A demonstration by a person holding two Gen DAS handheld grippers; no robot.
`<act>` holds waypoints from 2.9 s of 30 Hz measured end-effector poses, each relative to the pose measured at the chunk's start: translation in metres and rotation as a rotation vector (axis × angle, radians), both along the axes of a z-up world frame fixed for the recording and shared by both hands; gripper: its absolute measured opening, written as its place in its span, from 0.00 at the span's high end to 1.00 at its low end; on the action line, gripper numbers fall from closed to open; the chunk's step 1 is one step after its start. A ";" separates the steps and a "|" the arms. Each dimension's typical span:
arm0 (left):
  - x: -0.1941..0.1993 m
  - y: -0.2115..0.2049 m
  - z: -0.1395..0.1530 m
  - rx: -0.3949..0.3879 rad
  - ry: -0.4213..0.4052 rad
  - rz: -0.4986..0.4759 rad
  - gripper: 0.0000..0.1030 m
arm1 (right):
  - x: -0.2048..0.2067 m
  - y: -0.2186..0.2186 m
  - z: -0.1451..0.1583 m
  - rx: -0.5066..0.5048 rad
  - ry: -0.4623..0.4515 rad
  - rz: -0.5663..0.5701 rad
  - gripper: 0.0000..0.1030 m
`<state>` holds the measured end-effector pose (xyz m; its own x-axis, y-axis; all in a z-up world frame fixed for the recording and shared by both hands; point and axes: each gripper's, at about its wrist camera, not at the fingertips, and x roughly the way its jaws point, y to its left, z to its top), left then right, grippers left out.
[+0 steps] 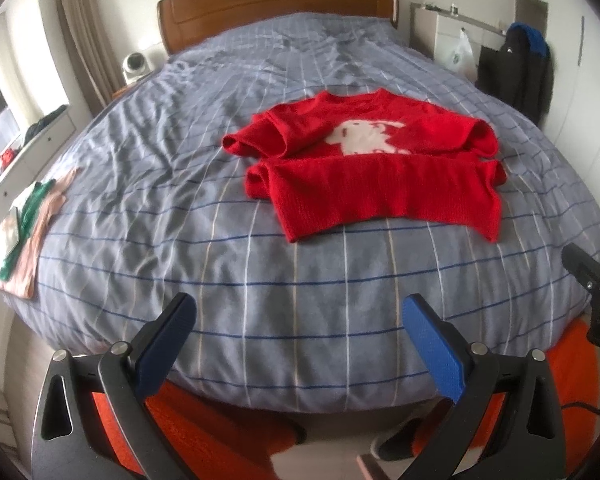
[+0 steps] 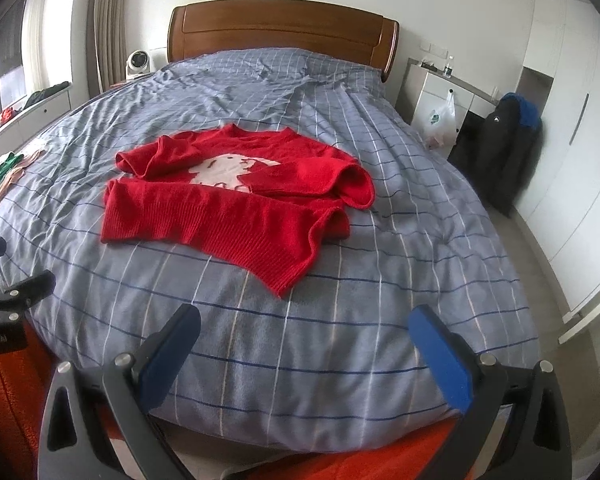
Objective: Fold small clothes
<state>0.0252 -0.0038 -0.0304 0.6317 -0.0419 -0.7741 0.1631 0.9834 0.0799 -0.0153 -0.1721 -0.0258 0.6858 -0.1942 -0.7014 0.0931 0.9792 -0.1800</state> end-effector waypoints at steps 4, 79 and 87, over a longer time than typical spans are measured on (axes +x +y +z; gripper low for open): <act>-0.001 -0.002 0.000 0.002 0.000 -0.003 0.00 | 0.000 0.000 0.002 0.001 -0.002 0.002 0.00; 0.057 0.080 -0.046 -0.381 0.289 -0.169 0.98 | 0.067 -0.102 -0.070 0.845 0.212 0.210 0.96; 0.018 0.050 -0.083 -0.124 0.339 -0.163 0.98 | 0.028 -0.098 -0.105 0.710 0.451 0.113 0.96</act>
